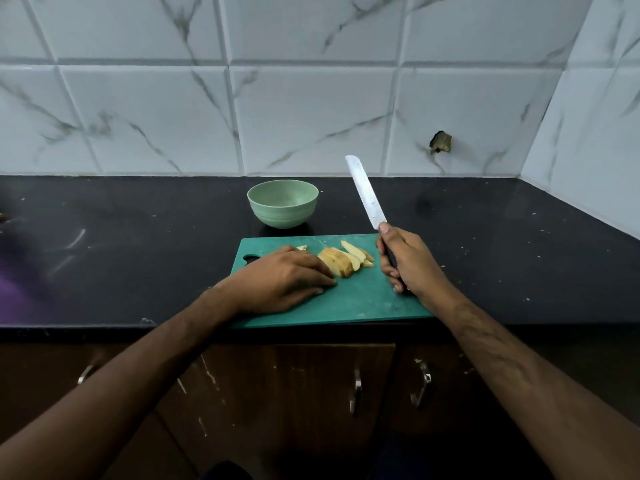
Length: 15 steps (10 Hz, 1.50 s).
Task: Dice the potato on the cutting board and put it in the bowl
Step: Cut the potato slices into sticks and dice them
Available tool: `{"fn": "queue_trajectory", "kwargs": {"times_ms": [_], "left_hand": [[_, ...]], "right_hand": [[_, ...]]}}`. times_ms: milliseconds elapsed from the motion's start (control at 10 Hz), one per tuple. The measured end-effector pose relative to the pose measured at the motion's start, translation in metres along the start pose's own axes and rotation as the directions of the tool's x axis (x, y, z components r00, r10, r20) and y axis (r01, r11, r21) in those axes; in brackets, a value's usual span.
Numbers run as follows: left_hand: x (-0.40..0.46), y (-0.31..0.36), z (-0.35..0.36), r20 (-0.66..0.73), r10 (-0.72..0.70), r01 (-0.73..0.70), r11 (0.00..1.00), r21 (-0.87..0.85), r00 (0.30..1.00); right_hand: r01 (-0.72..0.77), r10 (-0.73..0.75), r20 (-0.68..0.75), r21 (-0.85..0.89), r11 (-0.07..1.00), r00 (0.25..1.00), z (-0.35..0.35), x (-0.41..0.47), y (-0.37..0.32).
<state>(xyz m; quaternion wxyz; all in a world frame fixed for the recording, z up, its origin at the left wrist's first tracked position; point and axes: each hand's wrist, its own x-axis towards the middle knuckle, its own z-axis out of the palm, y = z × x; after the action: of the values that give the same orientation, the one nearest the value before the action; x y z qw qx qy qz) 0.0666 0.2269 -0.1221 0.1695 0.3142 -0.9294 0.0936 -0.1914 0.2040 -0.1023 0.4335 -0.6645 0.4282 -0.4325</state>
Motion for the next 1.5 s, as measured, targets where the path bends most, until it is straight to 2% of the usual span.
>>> {"fn": "queue_trajectory", "kwargs": {"times_ms": [200,400,600,700,900,1000,1200,1500], "left_hand": [[-0.009,-0.02,0.003,-0.102,-0.143,0.155,0.981,0.119,0.984],[-0.002,-0.035,0.007,-0.117,-0.313,0.313,0.949,-0.023,0.942],[0.009,-0.044,0.011,-0.034,-0.277,0.27,0.954,-0.133,0.96],[0.011,-0.046,0.013,-0.02,-0.311,0.304,0.941,-0.149,0.95],[0.014,-0.054,0.015,-0.109,-0.375,0.373,0.927,-0.046,0.92],[0.014,-0.047,0.013,-0.185,-0.345,0.354,0.935,0.021,0.92],[0.016,-0.026,0.012,-0.135,-0.122,0.135,0.987,0.091,0.983],[0.013,-0.019,0.006,-0.194,-0.057,0.086,0.986,0.143,0.979]], "right_hand": [[0.023,-0.024,0.044,0.018,1.0,0.999,-0.002,0.001,0.007],[0.029,-0.03,0.062,0.02,0.999,0.998,-0.003,0.002,0.009],[0.027,-0.028,0.071,0.016,0.999,0.997,-0.003,0.003,0.011],[0.027,-0.028,0.077,0.007,1.0,0.997,-0.004,0.004,0.012],[0.025,-0.026,0.078,0.012,1.0,0.997,-0.003,0.004,0.011],[0.026,-0.027,0.078,0.015,1.0,0.997,-0.003,0.004,0.011],[0.037,-0.039,0.075,0.028,0.999,0.996,-0.004,0.005,0.012],[0.032,-0.034,0.071,0.033,0.999,0.997,-0.003,0.006,0.013]]}}
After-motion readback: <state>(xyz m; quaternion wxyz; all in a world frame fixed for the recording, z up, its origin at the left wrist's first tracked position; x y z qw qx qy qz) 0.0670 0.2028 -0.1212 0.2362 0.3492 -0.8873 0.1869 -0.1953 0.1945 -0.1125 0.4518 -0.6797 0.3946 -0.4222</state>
